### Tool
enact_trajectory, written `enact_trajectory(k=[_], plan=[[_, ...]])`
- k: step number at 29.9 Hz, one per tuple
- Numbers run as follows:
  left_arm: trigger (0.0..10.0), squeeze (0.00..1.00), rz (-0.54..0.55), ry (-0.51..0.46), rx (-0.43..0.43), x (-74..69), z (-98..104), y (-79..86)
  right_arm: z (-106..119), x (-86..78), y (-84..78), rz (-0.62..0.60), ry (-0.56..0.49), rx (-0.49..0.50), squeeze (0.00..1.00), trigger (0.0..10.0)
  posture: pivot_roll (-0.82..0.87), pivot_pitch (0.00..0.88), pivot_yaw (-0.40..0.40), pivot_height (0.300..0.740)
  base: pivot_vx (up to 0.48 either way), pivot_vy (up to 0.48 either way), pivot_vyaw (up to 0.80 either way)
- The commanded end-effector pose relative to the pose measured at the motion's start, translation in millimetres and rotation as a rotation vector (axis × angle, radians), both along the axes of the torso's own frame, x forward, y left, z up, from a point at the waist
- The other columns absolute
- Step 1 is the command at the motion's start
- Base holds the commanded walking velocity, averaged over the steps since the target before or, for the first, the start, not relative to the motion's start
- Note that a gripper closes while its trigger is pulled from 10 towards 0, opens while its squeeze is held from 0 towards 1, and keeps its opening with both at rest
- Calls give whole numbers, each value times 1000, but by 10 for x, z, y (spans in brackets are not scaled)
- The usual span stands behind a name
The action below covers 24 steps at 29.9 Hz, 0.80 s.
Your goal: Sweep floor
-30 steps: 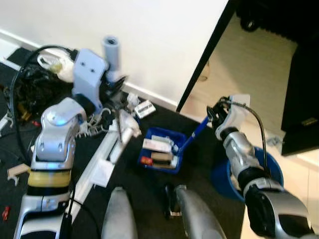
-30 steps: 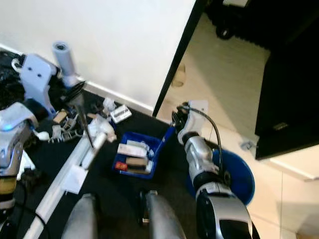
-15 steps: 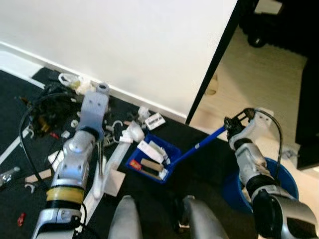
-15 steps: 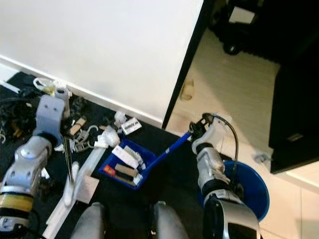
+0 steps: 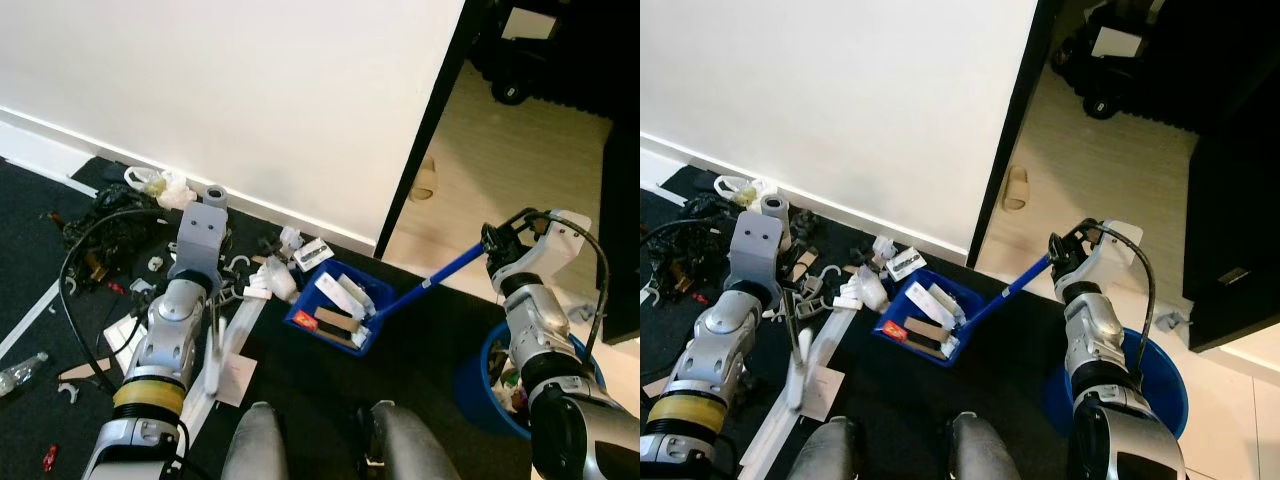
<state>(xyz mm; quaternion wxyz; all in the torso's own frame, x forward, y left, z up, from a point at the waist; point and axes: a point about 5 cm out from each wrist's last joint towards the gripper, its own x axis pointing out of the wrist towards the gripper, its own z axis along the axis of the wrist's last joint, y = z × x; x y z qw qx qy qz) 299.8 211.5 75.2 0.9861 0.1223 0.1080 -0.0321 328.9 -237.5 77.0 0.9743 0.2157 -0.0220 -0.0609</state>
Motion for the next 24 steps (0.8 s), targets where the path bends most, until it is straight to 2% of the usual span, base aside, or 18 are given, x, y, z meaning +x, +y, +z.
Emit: enact_trajectory(k=[1,8,10,15,21,22,23,24], plan=[[10000,0,9,-5,-14,-2,-19,-19,139,49,-77,-53,-94,124,0,10000,90,12,-35,740,0,0,0],[10000,0,12,-15,-26,-13,-39,-33,194,58,-159,-72,-111,128,0,10000,89,8,-41,740,0,0,0],[10000,0,14,-2,-34,-34,-86,-47,225,78,-107,-34,-108,60,0,10000,82,5,-45,740,0,0,0],[10000,0,30,16,-60,-56,-150,-68,298,124,17,37,-127,0,0,10000,74,0,-49,740,0,0,0],[10000,0,42,24,-71,-72,-181,-76,444,195,89,86,-175,-24,0,10000,70,0,-51,740,0,0,0],[10000,0,44,25,-73,-74,-187,-79,492,217,96,92,-187,-25,0,10000,70,0,-53,740,0,0,0],[10000,0,40,24,-81,-70,-187,-100,630,279,92,99,-219,-20,0,10000,71,0,-57,740,0,0,0],[10000,0,40,24,-81,-70,-187,-100,630,279,92,99,-219,-20,0,10000,71,0,-57,740,0,0,0]])
